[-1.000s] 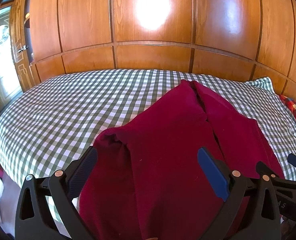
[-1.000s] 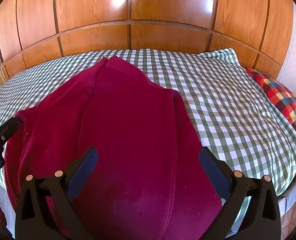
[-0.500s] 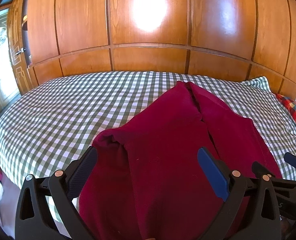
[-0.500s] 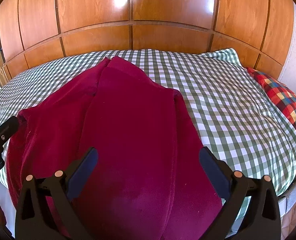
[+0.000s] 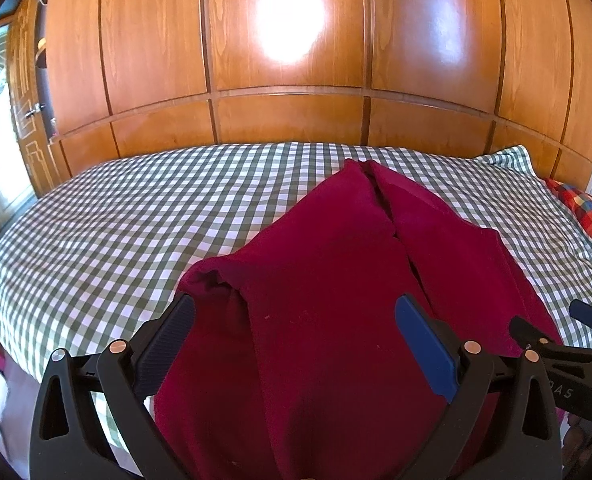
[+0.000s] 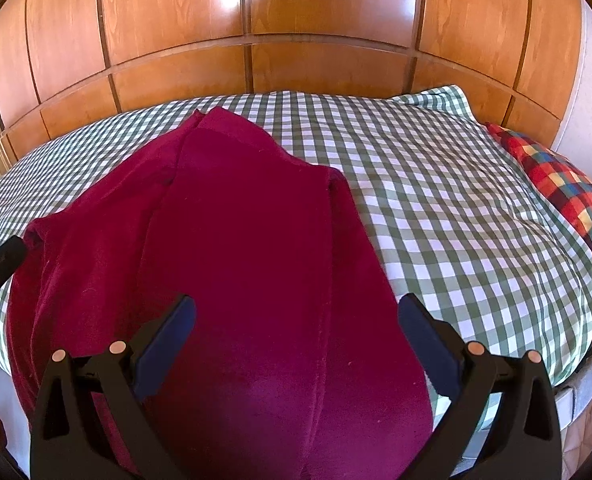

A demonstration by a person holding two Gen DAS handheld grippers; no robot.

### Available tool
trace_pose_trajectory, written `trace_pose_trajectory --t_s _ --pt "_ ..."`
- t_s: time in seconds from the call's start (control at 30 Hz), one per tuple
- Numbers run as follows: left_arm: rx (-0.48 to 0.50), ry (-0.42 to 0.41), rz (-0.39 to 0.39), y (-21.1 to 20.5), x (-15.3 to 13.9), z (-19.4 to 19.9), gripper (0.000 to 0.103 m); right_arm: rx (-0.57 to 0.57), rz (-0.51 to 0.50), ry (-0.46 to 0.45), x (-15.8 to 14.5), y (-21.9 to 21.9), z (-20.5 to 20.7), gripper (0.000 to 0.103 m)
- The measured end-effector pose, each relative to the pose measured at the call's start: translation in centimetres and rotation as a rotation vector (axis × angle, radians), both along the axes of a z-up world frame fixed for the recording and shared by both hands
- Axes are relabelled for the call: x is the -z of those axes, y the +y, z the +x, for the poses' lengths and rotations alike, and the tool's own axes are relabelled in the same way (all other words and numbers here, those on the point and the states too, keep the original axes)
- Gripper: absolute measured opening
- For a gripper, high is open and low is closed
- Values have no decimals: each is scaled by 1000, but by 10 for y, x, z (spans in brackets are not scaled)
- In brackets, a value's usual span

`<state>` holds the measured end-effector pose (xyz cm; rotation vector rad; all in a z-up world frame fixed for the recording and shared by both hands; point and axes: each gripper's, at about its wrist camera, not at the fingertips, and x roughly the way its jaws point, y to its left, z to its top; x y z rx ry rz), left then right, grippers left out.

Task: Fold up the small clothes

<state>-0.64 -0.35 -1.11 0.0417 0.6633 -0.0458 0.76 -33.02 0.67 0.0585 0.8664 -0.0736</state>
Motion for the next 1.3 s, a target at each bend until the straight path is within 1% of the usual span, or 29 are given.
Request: trace_pose_trajectory --t_s 0.13,0.23,0.3,0.33,0.4,0.43,0.47,0.5,0.53,0.57,0.63,0.67,0.7,0.73,0.8,0.87,0.9,0.93,0.97,1.0,1.03,1.07,1.1,1.17,1.2,1.27,1.3 --pt "16 13 -6 -1 3 0 99 -1 12 1 1 -4 1 100" --pt "22 18 -10 -1 4 0 99 -1 23 2 2 -7 0 96" --pt "24 19 -10 -1 4 -1 99 -6 31 7 3 -9 0 86" --pt "28 21 -9 -2 5 -1 99 -9 35 9 3 -9 0 84" --pt "32 19 -3 -2 5 -1 99 -26 42 14 3 -9 0 72" --pt "41 21 -2 -3 6 -2 95 -43 47 18 3 -8 1 68" --pt "52 24 2 -4 6 -3 91 -56 55 23 3 -6 2 58" --pt "69 28 4 -5 7 -3 80 -79 71 31 3 -6 3 49" --pt "98 42 -6 -5 9 -3 70 -97 84 39 2 -6 4 45" --pt "142 67 -32 -5 11 -3 68 -106 95 45 2 -7 5 40" --pt "220 100 -85 -3 15 -6 66 -133 144 66 3 -9 9 40" --pt "252 108 -94 -4 17 -7 66 -152 175 82 5 -9 11 40" --pt "312 119 -99 -8 19 -11 66 -164 185 94 7 -6 13 40" --pt "350 128 -100 -11 22 -14 66 -179 192 108 10 -4 15 41" --pt "423 166 -92 -21 29 -17 66 -211 208 153 19 5 17 58" --pt "468 196 -54 -33 39 -18 66 -247 189 175 27 15 17 59" --pt "486 214 -33 -38 44 -18 52 -271 150 175 31 22 16 59" --pt "506 244 -20 -43 50 -17 31 -288 117 170 34 27 14 57" --pt "523 271 -18 -45 56 -16 22 -315 92 161 37 32 11 48" --pt "521 279 -12 -46 60 -15 8 -335 81 150 37 34 9 37" --pt "515 274 -5 -53 63 -17 3 -350 66 137 36 36 6 29" --pt "513 274 -24 -49 64 -16 2 -360 47 127 35 37 4 15" --pt "507 265 -49 -46 62 -16 2 -359 39 118 32 35 4 5" --pt "499 245 -98 -37 53 -15 2 -346 105 122 26 20 7 5" --pt "487 233 -123 -31 47 -14 2 -335 118 108 20 9 7 4" --pt "439 206 -162 -12 34 -6 1 -305 107 81 10 -10 6 4" --pt "406 196 -185 -1 28 -1 1 -284 118 76 6 -20 8 4"
